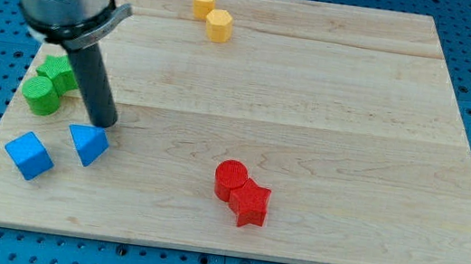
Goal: Slide the yellow blocks to the top left side of the board
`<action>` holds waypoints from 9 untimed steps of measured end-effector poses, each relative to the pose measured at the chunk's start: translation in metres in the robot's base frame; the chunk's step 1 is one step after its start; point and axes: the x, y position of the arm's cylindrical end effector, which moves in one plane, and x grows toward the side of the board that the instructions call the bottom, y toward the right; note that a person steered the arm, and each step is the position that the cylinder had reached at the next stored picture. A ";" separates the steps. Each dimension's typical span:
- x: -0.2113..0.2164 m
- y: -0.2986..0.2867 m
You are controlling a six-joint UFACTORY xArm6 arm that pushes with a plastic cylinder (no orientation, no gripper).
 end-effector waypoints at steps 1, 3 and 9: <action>0.000 0.028; 0.000 0.035; -0.050 0.177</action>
